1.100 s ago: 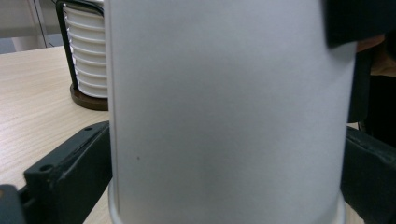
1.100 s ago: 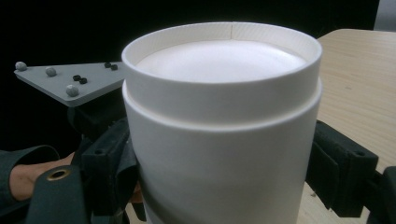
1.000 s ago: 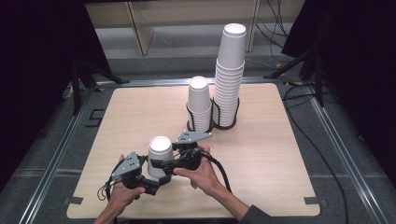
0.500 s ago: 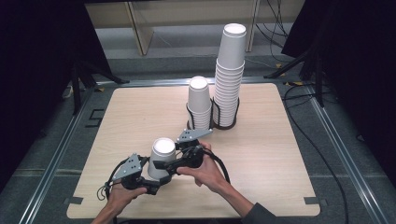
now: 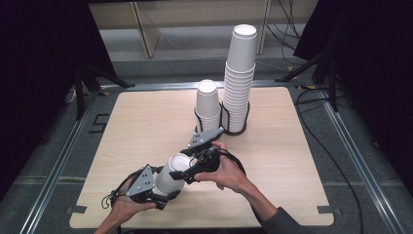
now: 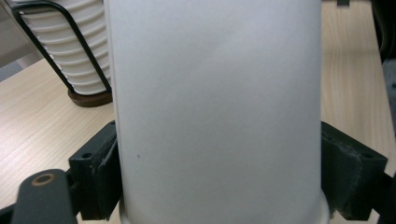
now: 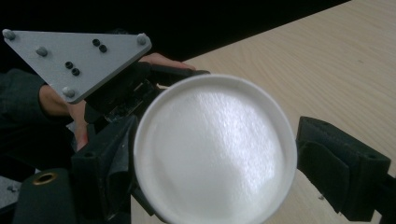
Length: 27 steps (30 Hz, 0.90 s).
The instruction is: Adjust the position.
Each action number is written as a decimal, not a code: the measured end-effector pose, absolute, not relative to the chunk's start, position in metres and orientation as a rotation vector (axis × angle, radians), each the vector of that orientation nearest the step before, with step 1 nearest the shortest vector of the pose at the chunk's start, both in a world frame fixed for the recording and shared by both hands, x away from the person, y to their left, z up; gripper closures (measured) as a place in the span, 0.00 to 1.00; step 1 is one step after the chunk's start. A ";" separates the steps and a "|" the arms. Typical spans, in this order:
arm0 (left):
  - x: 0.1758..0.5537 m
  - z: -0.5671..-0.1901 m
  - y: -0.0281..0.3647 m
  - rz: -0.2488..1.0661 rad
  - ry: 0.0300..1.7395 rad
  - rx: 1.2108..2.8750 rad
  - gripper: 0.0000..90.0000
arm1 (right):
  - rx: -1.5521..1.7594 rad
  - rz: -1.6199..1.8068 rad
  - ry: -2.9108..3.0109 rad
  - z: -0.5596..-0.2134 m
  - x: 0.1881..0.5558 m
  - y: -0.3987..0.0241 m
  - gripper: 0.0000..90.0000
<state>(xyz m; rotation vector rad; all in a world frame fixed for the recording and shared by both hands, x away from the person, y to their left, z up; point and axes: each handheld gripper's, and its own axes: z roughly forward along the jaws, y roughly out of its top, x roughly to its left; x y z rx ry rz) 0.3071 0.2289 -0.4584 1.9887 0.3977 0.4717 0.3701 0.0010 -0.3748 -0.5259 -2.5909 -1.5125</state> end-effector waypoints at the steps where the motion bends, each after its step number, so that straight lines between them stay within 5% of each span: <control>1: 0.307 -0.459 0.227 0.480 0.383 2.016 0.16 | -0.526 -1.485 -2.607 -0.374 0.370 0.000 0.18; 27: 0.304 -0.462 0.224 0.477 0.333 2.069 0.11 | -0.440 -1.292 -2.685 -0.384 0.366 0.007 0.25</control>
